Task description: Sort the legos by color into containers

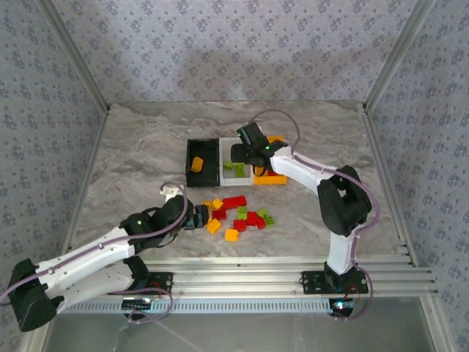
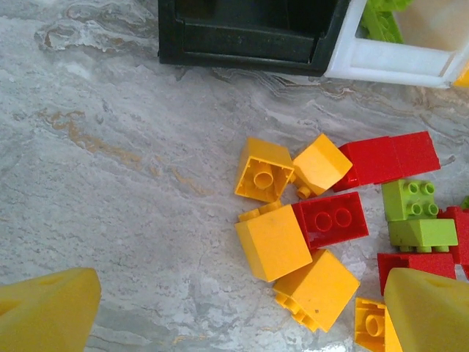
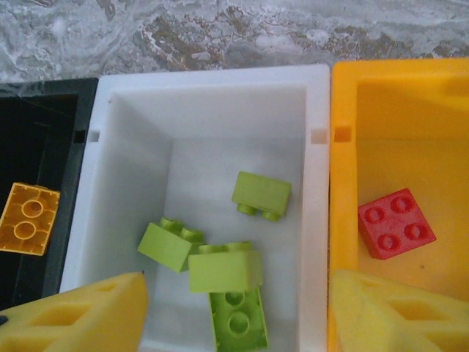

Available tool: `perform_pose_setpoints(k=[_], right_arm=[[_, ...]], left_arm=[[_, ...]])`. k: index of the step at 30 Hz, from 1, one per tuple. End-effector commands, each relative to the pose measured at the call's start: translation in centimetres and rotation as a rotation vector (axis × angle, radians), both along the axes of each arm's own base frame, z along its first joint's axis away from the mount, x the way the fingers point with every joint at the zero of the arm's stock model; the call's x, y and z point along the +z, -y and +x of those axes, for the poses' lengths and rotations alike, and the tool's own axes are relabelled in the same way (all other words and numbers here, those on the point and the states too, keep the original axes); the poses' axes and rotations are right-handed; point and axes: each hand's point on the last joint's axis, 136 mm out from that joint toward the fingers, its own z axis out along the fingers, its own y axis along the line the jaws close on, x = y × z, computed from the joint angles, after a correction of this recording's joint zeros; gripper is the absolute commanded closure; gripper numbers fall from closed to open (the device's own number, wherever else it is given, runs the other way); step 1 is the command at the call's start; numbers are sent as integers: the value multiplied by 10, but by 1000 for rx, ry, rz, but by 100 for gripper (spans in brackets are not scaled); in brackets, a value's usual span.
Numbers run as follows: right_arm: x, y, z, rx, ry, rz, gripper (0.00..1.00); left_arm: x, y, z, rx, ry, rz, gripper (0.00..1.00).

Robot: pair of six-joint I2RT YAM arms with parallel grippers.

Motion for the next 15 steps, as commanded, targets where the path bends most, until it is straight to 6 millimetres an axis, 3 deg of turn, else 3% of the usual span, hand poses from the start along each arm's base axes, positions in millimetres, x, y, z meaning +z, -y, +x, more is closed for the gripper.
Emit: perform_pose_setpoints(k=[1, 6, 10, 15], right_arm=[[40, -8, -3, 25, 65, 53, 29], [50, -3, -40, 51, 98, 69, 27], [29, 14, -73, 39, 72, 59, 27], [26, 35, -97, 14, 77, 84, 26]], left_arm=[[-4, 3, -4, -27, -22, -13, 0], [-11, 24, -7, -113, -66, -14, 1], [-28, 48, -15, -183, -121, 0, 7], [-52, 68, -23, -235, -180, 45, 6]])
